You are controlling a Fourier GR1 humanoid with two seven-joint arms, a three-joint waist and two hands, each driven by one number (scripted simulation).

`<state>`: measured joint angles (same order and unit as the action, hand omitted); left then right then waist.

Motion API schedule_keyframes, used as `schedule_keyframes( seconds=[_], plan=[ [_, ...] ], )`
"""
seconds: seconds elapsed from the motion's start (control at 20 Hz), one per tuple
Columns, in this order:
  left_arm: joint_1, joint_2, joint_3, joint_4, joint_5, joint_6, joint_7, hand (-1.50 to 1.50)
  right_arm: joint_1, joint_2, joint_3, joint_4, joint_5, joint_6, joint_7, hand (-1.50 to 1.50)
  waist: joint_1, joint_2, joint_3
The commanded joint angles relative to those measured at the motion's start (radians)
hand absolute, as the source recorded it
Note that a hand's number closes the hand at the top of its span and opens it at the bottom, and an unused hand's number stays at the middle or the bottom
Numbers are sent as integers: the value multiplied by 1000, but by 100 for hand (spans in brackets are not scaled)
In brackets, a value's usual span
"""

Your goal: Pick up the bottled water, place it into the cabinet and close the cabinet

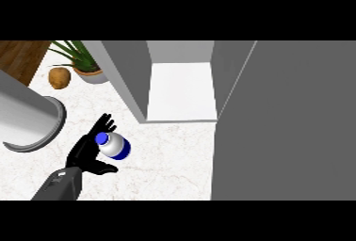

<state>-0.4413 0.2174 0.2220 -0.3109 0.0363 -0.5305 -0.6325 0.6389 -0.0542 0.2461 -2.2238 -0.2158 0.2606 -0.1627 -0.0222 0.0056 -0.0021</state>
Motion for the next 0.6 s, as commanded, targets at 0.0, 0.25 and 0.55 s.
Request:
schedule_keyframes(
  seconds=[0.0,0.25,0.55],
  plan=[
    [-34,-5,12,78,2,-73,-80,-150,29,5,29,-59,2,-19,27,-150,-11,3,-2],
    [-43,-16,14,92,18,-154,-59,-150,-64,18,-2,15,12,-37,24,-150,-1,3,-1],
    [-41,-58,16,110,29,-174,-47,-150,-75,25,14,94,21,-9,-31,-150,-5,5,-1]
  ],
)
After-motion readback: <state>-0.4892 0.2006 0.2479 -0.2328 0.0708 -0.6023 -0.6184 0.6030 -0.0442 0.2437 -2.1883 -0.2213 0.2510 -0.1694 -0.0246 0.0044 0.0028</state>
